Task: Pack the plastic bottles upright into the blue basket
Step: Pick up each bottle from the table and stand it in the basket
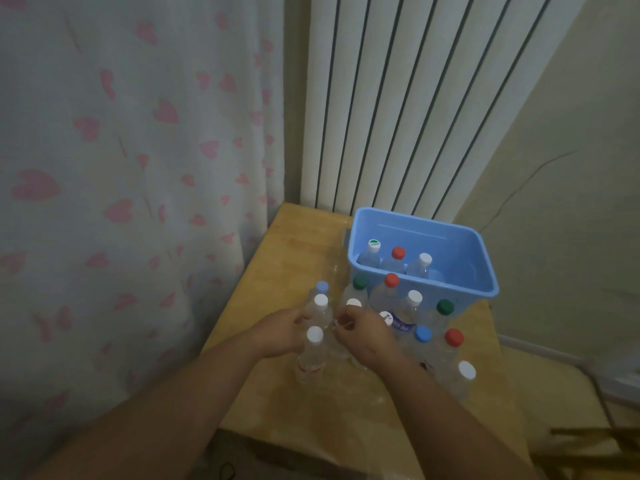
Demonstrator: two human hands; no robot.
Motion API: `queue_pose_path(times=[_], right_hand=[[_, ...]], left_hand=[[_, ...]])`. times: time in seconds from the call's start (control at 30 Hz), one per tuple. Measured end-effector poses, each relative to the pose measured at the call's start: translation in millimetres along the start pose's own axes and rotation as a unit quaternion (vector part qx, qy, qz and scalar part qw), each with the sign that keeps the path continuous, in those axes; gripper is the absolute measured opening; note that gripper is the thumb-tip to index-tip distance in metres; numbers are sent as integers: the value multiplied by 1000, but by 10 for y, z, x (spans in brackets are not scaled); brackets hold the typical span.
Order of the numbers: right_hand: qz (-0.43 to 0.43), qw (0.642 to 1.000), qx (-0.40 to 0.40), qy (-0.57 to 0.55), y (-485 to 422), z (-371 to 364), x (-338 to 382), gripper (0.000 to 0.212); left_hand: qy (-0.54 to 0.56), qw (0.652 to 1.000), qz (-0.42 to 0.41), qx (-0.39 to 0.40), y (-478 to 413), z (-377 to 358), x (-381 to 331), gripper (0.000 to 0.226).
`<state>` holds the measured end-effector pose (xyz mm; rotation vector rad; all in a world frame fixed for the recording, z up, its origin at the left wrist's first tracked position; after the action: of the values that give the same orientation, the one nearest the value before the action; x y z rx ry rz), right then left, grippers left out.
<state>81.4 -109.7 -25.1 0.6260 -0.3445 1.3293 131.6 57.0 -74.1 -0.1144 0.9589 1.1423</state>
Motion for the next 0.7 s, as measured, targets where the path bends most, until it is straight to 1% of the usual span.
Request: queue_pose_path(times=[0.07,0.13,0.2,0.3,0.47,0.63,0.7], right_hand=[[0,1000,9,3,-19,-14,-31,25],[11,999,29,-12,-47,-89,-11,35],[44,997,60,-15,-59,-227,76,44],[86,991,105,15,-73,-452,160,46],[82,992,89,42,-130,-489,171,37],[88,987,113,70,-169,-440,157,39],[93,989,99,56,-171,-336,183,31]], left_hand=[[-2,1000,5,-3,11,-30,31,76],[-7,1000,11,-7,-4,-72,95,83],[-6,1000,9,-8,1,-149,139,84],[0,1000,0,-1,18,-290,194,80],[-24,1000,10,-10,-7,-332,269,83],[-15,1000,-16,-6,-12,-304,212,82],[1,1000,-29,-1,-18,-237,137,81]])
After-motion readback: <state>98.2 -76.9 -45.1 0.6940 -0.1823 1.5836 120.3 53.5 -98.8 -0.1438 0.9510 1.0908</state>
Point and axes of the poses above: each hand's wrist, its own y-axis away from the middle knuckle, its own z-axis out of the back of the hand, x = y × z, the point moved 6 cm from there along -y, towards the middle knuckle, and after that the axes turned 2 degrees about y, right-handed, at the moved point
